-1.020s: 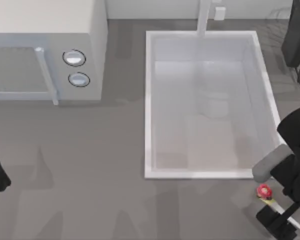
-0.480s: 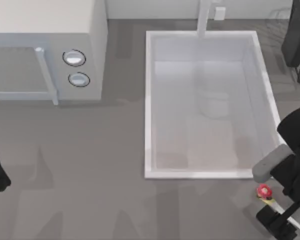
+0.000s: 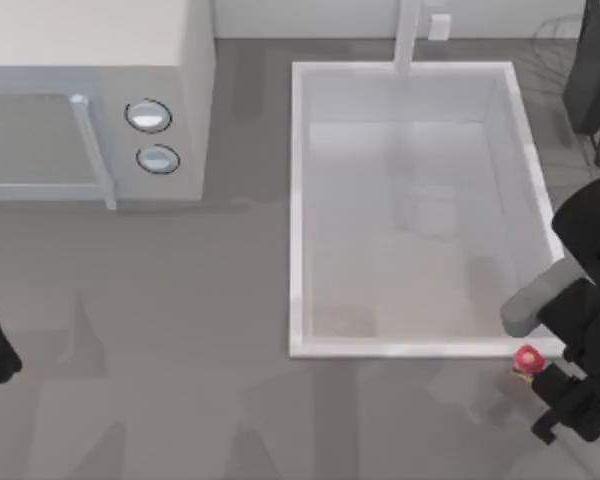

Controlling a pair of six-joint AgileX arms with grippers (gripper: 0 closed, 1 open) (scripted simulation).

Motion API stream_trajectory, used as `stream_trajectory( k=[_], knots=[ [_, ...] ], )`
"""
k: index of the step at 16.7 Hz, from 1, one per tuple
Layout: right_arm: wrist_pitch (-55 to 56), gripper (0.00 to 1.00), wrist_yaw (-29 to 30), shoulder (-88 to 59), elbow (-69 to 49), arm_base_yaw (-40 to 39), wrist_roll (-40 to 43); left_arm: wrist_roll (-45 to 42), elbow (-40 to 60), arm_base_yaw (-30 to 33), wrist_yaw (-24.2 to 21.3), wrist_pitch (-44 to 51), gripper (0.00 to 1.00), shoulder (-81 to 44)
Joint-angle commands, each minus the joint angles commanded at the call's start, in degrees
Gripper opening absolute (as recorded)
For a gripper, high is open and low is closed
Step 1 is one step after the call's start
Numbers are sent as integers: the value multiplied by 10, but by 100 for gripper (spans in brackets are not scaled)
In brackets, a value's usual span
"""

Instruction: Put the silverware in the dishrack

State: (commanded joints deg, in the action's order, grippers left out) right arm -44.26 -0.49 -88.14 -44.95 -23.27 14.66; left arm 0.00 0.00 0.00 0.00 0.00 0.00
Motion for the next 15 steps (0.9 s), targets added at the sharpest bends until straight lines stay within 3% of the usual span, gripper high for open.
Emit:
stream_trajectory(
  k=[9, 15],
  knots=[
    [-354, 0, 0, 62, -267, 5, 5, 0, 0, 0, 0, 0, 100, 0],
    [-422, 0, -1, 89, -329, 8, 5, 0, 0, 0, 0, 0, 100, 0]
  ],
)
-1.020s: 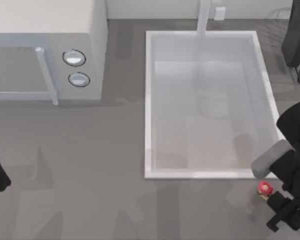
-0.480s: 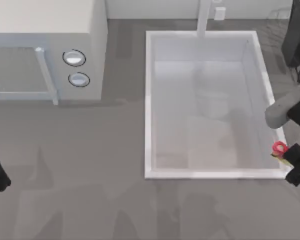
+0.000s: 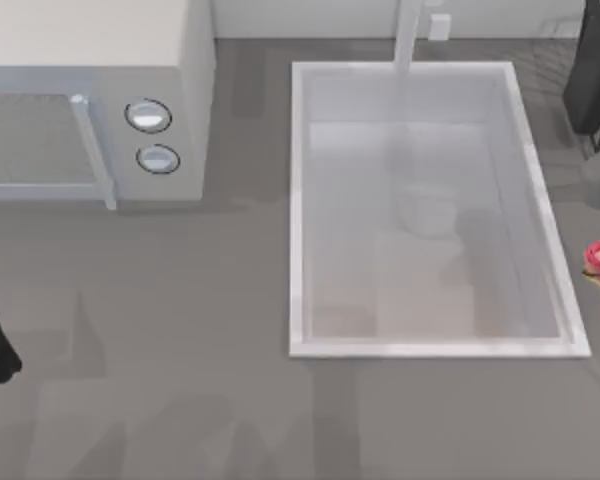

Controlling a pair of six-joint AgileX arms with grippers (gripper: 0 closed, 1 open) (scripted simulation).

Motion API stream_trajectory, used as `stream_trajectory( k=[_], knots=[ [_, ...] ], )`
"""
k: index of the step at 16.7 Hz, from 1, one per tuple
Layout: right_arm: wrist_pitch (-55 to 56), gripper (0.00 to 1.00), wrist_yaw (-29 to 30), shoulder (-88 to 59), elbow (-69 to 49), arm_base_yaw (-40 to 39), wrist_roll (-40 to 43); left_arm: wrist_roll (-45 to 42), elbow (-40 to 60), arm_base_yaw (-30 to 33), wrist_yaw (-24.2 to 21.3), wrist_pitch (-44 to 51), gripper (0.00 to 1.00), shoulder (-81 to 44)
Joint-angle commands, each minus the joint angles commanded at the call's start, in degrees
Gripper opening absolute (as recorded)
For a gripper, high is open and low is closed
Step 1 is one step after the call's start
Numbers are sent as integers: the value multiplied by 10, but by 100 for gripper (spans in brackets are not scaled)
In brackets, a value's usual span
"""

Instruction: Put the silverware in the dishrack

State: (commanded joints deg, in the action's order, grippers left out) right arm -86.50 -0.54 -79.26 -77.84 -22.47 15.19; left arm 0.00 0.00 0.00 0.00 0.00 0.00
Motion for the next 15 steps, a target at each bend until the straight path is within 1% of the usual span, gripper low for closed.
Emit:
stream_trajectory(
  k=[4, 7, 11, 15],
  knots=[
    [8, 0, -4, 0, 2, 3, -2, 0, 0, 0, 0, 0, 100, 0],
    [60, 0, -31, 17, 4, 45, -12, 0, 0, 0, 0, 0, 100, 0],
    [201, 0, -97, 55, 20, 156, -42, 0, 0, 0, 0, 0, 100, 0],
    [397, 0, -177, 101, 52, 297, -80, 0, 0, 0, 0, 0, 100, 0]
  ],
)
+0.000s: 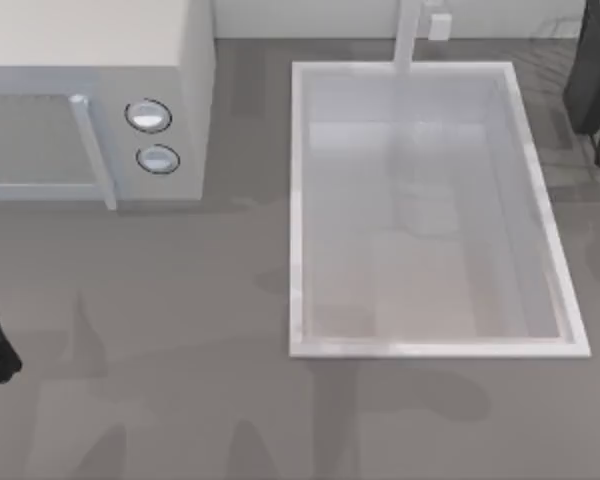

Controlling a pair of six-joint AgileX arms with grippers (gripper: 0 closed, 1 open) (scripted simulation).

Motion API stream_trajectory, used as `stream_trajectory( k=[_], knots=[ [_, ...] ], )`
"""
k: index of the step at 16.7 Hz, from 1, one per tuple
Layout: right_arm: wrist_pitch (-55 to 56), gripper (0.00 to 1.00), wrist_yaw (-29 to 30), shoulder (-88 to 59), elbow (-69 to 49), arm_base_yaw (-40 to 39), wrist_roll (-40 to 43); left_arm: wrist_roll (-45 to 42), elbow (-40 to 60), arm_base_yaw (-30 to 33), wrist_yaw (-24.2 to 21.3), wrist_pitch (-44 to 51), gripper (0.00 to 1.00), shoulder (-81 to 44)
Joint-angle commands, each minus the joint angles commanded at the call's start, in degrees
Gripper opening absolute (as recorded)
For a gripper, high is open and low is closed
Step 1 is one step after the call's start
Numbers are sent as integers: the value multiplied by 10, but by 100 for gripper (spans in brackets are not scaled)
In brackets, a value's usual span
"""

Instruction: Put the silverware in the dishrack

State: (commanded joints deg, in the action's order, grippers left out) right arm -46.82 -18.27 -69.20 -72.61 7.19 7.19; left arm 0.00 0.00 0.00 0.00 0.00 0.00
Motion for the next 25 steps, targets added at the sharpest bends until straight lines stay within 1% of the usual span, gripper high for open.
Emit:
stream_trajectory(
  k=[4, 6, 8, 10, 15, 19, 22, 25],
  knots=[
    [201, 0, -82, 55, 35, 142, -38, 0, 0, 0, 0, 0, 100, 0],
    [283, 0, -118, 82, 49, 203, -55, 0, 0, 0, 0, 0, 100, 0],
    [341, 0, -146, 105, 61, 251, -69, 0, 0, 0, 0, 0, 100, 0],
    [374, 0, -165, 120, 67, 282, -78, 0, 0, 0, 0, 0, 100, 0],
    [384, 0, -170, 125, 69, 291, -81, 0, 0, 0, 0, 0, 100, 0],
    [403, 0, -163, 103, 67, 282, -82, 0, 0, 0, 0, 0, 100, 0],
    [477, 0, -138, 32, 73, 260, -82, 0, 0, 0, 0, 0, 100, 0],
    [598, 0, -100, -69, 89, 225, -81, 0, 0, 0, 0, 0, 100, 0]
  ],
)
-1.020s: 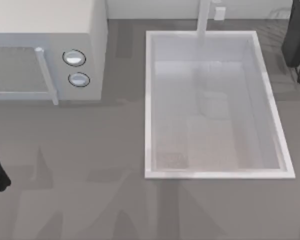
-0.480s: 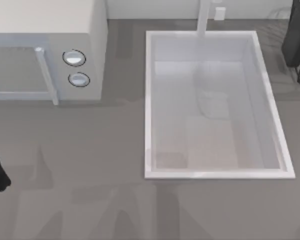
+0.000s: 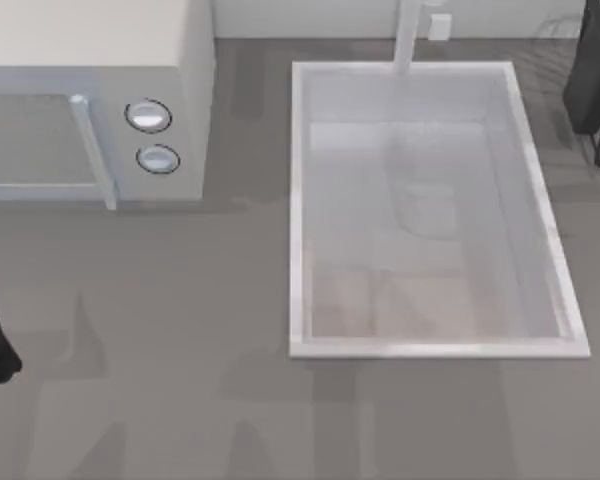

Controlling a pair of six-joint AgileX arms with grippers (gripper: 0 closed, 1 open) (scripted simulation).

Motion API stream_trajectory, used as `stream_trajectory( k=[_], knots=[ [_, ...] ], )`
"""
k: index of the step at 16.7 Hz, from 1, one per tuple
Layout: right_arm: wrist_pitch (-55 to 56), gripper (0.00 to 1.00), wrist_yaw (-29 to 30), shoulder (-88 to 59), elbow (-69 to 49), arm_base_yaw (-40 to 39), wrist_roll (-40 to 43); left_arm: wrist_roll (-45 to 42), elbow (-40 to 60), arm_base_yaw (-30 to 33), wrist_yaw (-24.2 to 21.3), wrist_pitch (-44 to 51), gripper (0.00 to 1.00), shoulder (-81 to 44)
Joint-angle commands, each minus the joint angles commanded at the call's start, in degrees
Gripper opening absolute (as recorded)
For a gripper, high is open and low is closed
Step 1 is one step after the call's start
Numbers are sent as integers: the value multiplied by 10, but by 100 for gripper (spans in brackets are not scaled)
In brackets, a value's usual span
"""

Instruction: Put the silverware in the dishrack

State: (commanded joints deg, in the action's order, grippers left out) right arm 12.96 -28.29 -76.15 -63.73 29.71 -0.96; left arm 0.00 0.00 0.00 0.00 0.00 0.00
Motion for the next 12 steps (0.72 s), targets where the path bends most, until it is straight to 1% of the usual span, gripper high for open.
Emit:
stream_trajectory(
  k=[4, 6, 9, 12],
  knots=[
    [185, 0, 58, -141, 33, -56, 1, 0, 0, 0, 0, 0, 100, 0],
    [260, 0, 86, -198, 51, -83, 1, 0, 0, 0, 0, 0, 100, 0],
    [327, 0, 116, -255, 71, -114, 1, 0, 0, 0, 0, 0, 100, 0],
    [342, 0, 124, -268, 77, -121, 0, 0, 0, 0, 0, 0, 100, 0]
  ],
)
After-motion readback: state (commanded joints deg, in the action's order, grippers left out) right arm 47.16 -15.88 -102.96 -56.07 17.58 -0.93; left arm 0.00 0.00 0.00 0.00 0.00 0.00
